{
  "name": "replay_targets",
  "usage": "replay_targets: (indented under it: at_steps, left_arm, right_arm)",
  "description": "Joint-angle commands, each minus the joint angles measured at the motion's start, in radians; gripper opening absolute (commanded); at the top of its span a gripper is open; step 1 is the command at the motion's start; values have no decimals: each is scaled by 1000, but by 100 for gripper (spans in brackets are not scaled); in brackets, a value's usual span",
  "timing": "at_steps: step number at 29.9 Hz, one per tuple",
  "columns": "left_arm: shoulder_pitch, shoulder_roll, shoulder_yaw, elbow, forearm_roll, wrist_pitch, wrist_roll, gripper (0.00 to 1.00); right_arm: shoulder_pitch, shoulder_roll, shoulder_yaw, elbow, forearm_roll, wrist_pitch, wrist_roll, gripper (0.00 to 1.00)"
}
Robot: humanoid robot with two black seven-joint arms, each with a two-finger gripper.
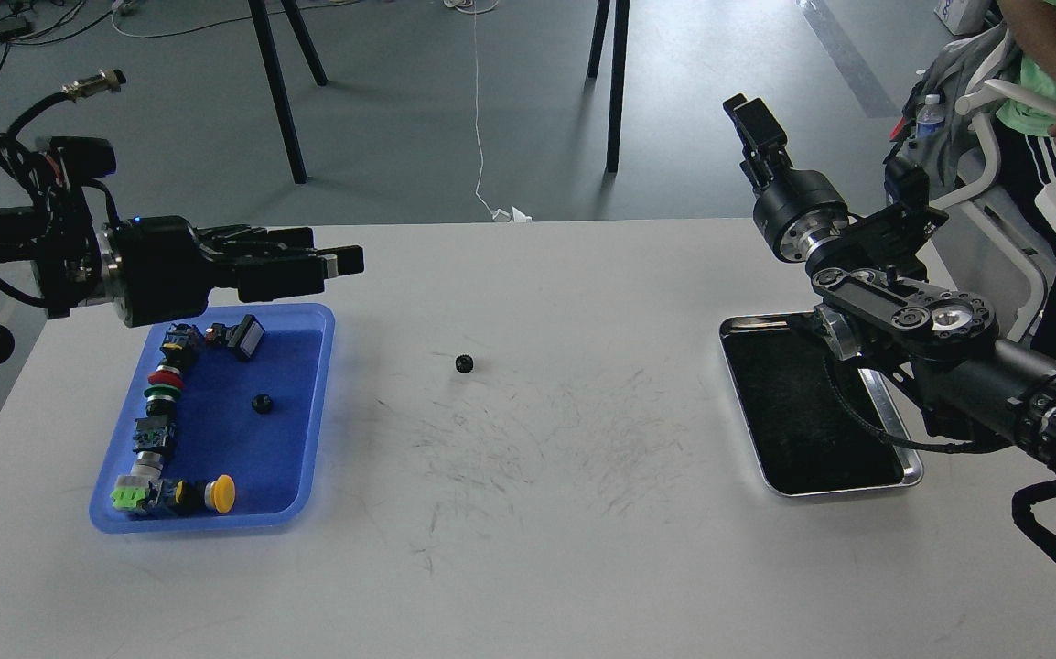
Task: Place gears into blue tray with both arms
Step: 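Swing the left gripper over the blue tray toward the gear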
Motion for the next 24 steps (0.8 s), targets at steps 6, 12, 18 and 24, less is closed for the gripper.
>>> replay_targets:
  at_steps: [6,12,18,24]
  left_arm:
    - [-94,-160,111,17,41,50,0,98]
    - [-129,-301,190,83,61,127,0,97]
    - [-129,-398,174,185,-12,115,0,98]
    - [-124,-413,160,232,-307,-46,0,98]
  right_arm:
    - [-12,-23,58,21,0,-7,9,96]
    - [-30,-28,61,41,0,-38,9,96]
    - [-82,-46,195,53,0,-29,-3,96]
    - [-95,-46,206,53,0,-29,-2,97]
